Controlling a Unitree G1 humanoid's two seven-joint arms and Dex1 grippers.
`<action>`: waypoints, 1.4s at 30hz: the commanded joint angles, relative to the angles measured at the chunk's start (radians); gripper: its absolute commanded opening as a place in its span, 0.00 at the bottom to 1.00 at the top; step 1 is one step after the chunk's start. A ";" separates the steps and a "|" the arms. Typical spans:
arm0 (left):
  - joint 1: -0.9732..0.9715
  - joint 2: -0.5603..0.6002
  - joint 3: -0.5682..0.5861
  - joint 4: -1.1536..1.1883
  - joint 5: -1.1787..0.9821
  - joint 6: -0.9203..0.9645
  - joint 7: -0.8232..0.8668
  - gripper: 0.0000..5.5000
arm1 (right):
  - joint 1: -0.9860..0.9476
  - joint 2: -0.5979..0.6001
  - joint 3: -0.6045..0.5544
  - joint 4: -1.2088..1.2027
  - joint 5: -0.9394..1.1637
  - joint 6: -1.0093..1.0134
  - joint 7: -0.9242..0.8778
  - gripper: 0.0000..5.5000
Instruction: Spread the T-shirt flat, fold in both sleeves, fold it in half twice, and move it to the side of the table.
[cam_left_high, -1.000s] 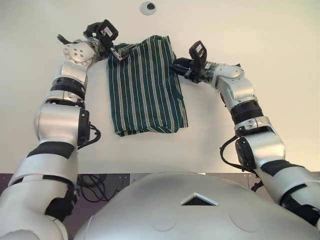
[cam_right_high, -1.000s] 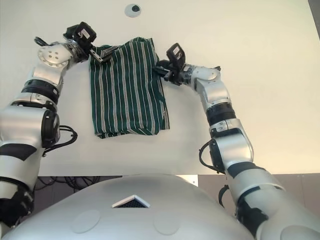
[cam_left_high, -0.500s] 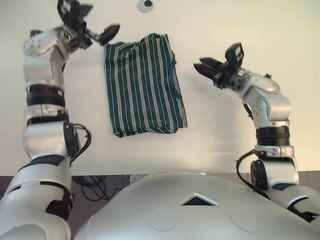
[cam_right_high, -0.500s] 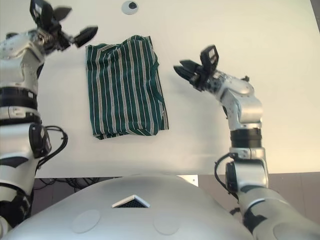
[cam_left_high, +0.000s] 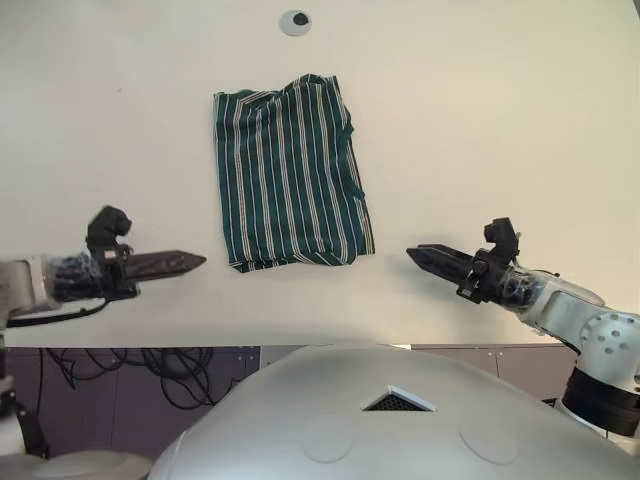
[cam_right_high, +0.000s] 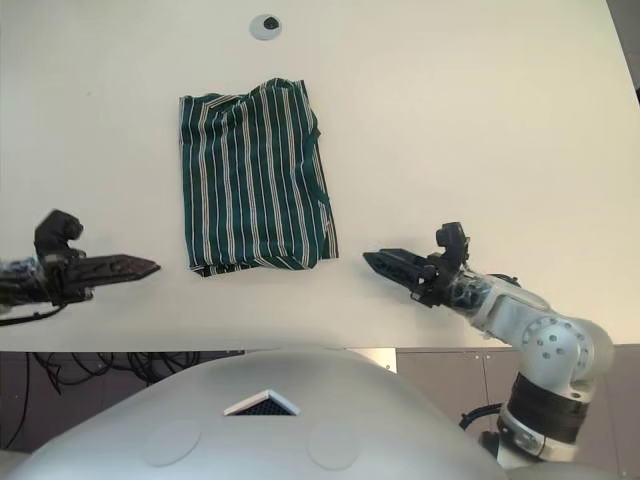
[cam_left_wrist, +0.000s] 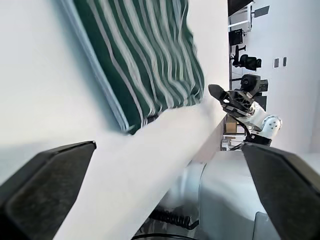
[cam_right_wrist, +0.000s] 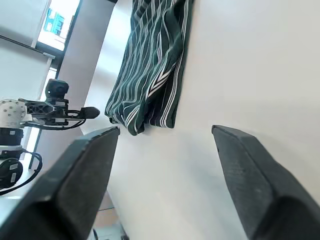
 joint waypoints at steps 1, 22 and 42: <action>0.032 -0.078 0.011 -0.008 0.034 -0.063 0.103 0.98 | -0.085 0.032 0.001 0.077 0.011 0.056 -0.085 0.67; -0.026 -0.181 -0.190 0.035 0.055 -0.167 0.219 0.98 | -0.189 0.101 0.269 0.300 -0.046 -0.002 -0.127 0.67; -0.075 -0.171 -0.213 0.145 0.045 -0.144 0.213 0.45 | -0.217 0.090 0.320 0.362 -0.077 -0.058 -0.159 0.21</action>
